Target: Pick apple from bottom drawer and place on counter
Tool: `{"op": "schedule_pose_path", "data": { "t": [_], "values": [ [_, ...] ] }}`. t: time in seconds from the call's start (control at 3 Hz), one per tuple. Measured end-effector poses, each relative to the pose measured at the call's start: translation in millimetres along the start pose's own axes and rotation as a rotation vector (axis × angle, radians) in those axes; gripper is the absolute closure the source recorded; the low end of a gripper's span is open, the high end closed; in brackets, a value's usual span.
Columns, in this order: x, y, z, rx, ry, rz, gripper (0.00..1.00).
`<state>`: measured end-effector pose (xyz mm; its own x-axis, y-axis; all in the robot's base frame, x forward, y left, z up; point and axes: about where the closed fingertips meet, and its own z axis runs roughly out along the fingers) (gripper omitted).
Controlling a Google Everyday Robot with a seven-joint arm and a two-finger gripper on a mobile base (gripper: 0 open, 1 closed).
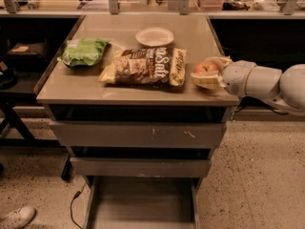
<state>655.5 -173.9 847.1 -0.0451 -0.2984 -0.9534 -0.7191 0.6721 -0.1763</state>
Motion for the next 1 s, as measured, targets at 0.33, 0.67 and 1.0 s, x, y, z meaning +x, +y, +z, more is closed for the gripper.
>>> {"op": "schedule_pose_path", "data": {
  "t": [0.33, 0.67, 1.0],
  "values": [
    [0.0, 0.0, 0.0, 0.000, 0.000, 0.000, 0.13],
    [-0.1, 0.2, 0.2, 0.000, 0.000, 0.000, 0.00],
    [-5.4, 2.6, 7.4, -0.012, 0.007, -0.001, 0.00]
  ]
}}
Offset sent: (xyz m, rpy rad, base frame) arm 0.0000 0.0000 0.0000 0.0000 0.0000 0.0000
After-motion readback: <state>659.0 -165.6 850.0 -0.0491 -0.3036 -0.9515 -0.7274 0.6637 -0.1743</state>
